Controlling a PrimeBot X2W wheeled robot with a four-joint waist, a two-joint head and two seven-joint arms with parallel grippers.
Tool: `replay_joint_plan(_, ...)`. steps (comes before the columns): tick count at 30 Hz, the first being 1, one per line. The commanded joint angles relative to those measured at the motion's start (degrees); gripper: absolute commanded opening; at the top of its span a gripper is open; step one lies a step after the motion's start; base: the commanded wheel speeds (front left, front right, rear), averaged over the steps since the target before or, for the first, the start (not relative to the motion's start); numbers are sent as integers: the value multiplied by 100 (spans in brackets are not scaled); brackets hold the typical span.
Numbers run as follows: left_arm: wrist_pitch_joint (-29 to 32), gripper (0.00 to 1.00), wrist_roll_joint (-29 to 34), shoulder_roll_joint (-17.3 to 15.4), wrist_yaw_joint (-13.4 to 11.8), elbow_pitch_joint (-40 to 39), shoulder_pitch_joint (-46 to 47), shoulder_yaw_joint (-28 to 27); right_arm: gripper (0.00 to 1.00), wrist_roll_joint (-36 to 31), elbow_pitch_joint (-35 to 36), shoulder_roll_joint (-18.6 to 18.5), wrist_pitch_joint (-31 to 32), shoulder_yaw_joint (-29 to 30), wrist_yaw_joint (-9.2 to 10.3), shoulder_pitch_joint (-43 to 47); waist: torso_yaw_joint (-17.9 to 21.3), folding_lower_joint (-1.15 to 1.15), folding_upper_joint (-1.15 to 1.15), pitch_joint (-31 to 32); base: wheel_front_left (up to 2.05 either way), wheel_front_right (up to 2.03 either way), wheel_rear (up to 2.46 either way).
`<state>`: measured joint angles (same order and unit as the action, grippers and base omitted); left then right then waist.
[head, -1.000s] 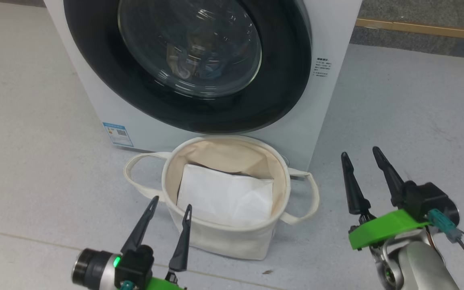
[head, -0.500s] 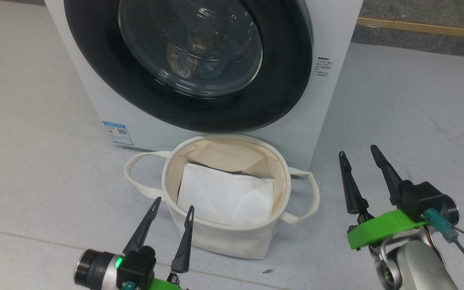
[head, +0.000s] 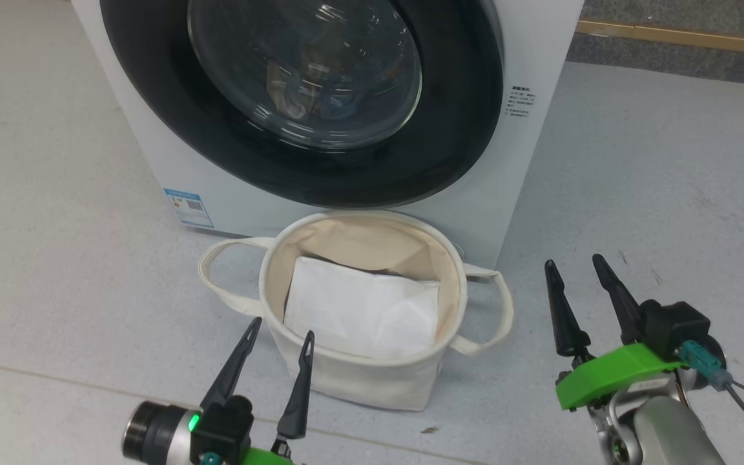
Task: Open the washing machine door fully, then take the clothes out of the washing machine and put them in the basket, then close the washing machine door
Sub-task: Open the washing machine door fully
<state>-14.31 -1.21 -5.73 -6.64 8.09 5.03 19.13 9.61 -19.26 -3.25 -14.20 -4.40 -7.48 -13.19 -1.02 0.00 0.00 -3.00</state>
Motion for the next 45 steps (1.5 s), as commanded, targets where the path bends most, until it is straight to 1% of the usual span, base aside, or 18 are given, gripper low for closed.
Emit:
replay_joint_plan(1,-69,100,-41,-31,-55,-186,209,-168,100,26,156,36,-27,-106,-1,-280,3,0,0,-13,0,0,0)
replay_joint_plan(3,-69,100,-43,-33,-60,-192,216,-157,100,74,113,36,-3,-138,-1,-285,7,0,0,-31,0,0,0)
replay_joint_plan(4,-69,100,-44,-34,-62,-193,218,-152,79,105,110,36,1,-134,-1,-298,9,0,0,-43,0,0,0)
replay_joint_plan(5,-69,100,-43,-35,-68,-198,222,-148,0,120,117,36,-3,-110,-1,-311,13,0,0,-67,0,0,0)
replay_joint_plan(10,-69,100,-26,-29,-81,-200,268,-102,0,212,155,36,-31,68,-1,-383,7,0,0,-173,0,0,0)
replay_joint_plan(14,-69,100,-6,-4,-106,-199,349,-45,0,851,77,36,-60,436,-1,-557,-3,0,0,-359,0,0,0)
replay_joint_plan(16,-69,100,9,20,-116,-190,410,5,0,1438,38,36,-68,615,-1,-686,-28,0,0,-483,0,0,0)
replay_joint_plan(18,-69,100,18,51,-127,-191,486,59,0,2375,-11,36,-1,690,-1,-853,-49,0,0,-635,0,0,0)
replay_joint_plan(21,-69,100,50,95,-152,-205,639,153,0,4110,-24,36,685,842,-1,-1188,-79,0,0,-933,0,0,0)
replay_joint_plan(24,-69,100,107,145,-199,-243,859,269,0,5286,-22,-86,1371,1277,-1,-1618,-130,0,0,-1309,0,0,0)
replay_joint_plan(26,-69,100,131,176,-236,-259,1008,353,0,5895,-69,-211,1814,1550,-1,-1943,-175,0,0,-1550,0,0,0)
replay_joint_plan(29,-69,100,160,212,-290,-215,1210,488,0,6573,-319,-406,2469,1848,-1,-2398,-252,0,0,-1832,0,0,0)
replay_joint_plan(32,-69,100,190,237,-353,-160,1377,633,0,7271,-1292,-519,3192,2262,-1,-2930,-334,0,0,-1998,0,0,0)
replay_joint_plan(34,-69,100,175,251,-392,-161,1465,727,0,7563,-1883,-673,3615,2401,-1,-3351,-399,0,0,-2086,0,0,0)
replay_joint_plan(35,-69,100,147,261,-435,-167,1543,811,0,7759,-2345,-813,3972,2462,-1,-3741,-460,0,0,-2166,0,0,0)
replay_joint_plan(37,-69,100,116,268,-483,-171,1610,881,0,7955,-2705,-905,4310,2504,-1,-4100,-506,0,0,-2249,0,0,0)
replay_joint_plan(40,-69,100,74,274,-544,-154,1701,996,0,8175,-3091,-1003,4737,2524,-1,-4532,-587,0,0,-2350,0,0,0)
replay_joint_plan(45,-69,100,-43,281,-676,-252,1819,1109,0,8336,-3469,-1068,5183,2467,-1,-5033,-710,0,0,-2473,0,0,0)
